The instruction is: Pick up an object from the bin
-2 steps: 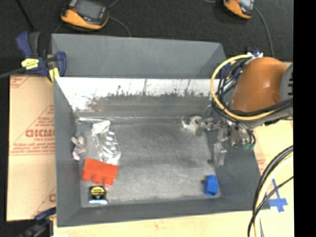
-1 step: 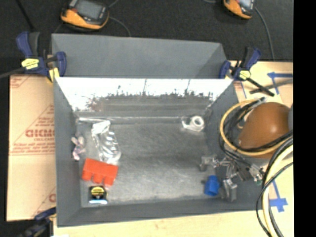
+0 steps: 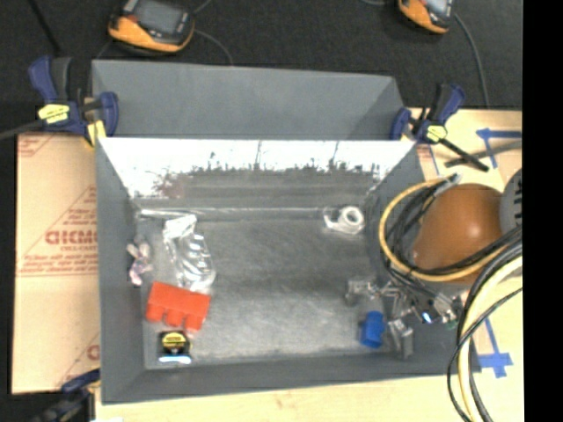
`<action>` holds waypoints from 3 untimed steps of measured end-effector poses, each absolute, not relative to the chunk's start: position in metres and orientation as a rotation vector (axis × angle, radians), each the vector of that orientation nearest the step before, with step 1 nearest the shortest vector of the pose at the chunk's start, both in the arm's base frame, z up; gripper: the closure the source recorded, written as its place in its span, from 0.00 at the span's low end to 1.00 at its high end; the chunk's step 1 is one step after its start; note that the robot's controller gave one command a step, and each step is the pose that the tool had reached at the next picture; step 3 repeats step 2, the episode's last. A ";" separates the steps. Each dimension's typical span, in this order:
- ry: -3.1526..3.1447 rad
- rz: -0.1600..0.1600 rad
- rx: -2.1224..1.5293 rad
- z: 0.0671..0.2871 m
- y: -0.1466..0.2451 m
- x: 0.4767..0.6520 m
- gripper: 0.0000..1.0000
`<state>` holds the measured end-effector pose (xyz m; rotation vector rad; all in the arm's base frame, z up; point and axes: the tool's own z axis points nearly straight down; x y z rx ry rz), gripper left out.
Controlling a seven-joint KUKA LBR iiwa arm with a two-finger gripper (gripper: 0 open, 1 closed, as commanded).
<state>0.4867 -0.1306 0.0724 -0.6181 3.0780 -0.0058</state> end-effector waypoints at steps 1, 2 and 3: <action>3.070 -0.008 -0.617 0.074 -0.130 0.489 1.00; 3.070 -0.008 -0.617 0.074 -0.130 0.489 1.00; 3.070 -0.008 -0.617 0.074 -0.130 0.489 1.00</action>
Offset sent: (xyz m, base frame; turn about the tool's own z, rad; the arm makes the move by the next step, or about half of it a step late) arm 0.0000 0.0000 0.0000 0.0000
